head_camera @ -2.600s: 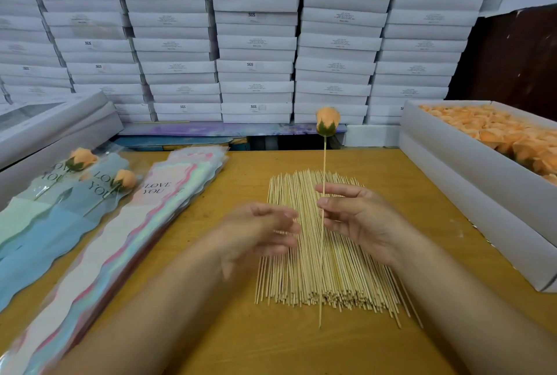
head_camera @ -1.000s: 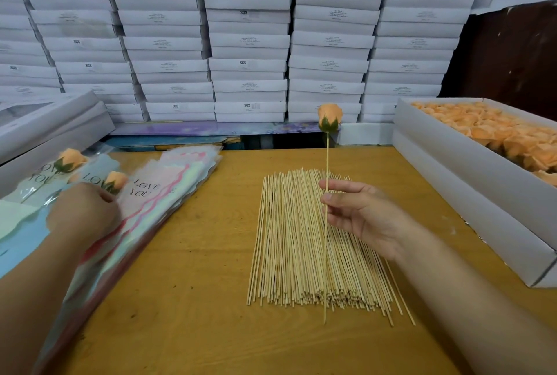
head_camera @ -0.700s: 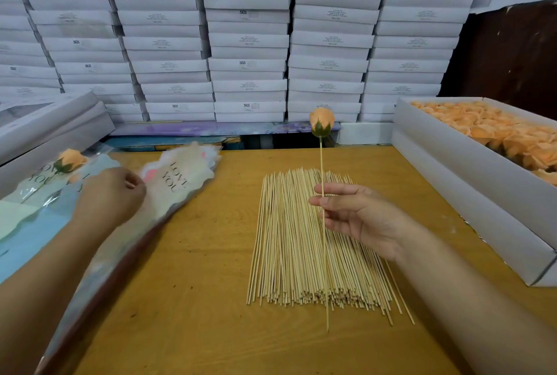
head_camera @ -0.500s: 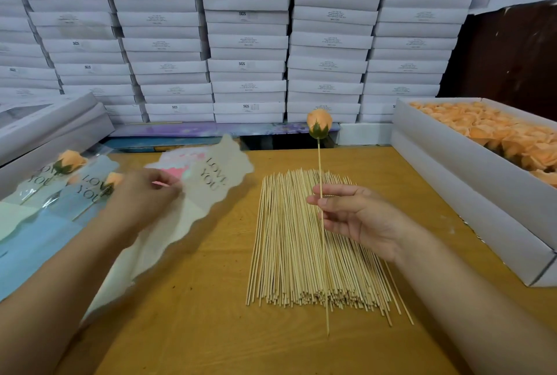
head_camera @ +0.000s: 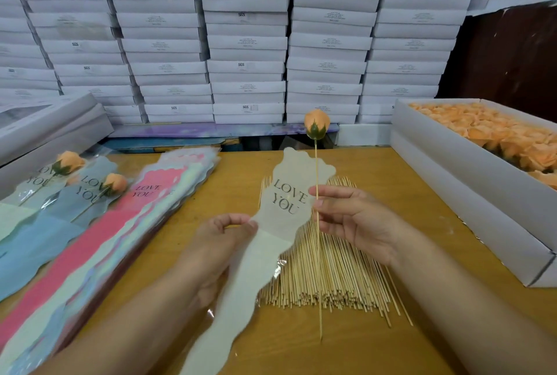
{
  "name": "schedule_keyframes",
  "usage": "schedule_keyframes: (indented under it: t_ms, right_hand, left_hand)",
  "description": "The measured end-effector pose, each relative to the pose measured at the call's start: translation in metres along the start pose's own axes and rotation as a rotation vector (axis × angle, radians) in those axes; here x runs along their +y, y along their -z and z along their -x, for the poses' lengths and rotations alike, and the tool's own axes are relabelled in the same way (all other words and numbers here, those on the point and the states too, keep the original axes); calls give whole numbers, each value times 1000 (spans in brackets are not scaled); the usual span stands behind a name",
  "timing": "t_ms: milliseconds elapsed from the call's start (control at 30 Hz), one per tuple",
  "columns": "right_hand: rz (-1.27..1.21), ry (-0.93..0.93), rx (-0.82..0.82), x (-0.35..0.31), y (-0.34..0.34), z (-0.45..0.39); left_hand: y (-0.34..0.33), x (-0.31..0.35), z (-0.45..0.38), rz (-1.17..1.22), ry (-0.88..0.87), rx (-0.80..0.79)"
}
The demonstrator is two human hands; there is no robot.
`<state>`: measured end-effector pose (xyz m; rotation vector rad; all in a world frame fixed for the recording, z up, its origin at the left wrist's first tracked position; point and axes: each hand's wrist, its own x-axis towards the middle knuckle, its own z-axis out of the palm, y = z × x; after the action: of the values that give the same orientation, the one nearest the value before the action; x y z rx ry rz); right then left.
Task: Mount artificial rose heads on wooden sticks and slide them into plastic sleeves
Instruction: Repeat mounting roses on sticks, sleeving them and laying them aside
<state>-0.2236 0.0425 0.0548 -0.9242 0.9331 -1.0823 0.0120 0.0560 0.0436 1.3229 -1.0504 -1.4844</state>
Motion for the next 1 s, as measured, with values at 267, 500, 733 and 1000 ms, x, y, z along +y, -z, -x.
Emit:
schedule_keyframes:
  t_ms: [267, 500, 733, 1000]
  right_hand:
    - [32, 14, 43, -5, 5, 0]
    - [81, -22, 5, -15, 12, 4]
    - [136, -48, -53, -17, 9, 7]
    - [181, -80, -135, -15, 2, 13]
  left_hand:
    - [-4, -6, 21, -75, 58, -148]
    - [-3, -16, 56, -276, 172, -436]
    - [0, -3, 59, -388, 138, -475]
    - [-16, 21, 19, -157, -31, -178]
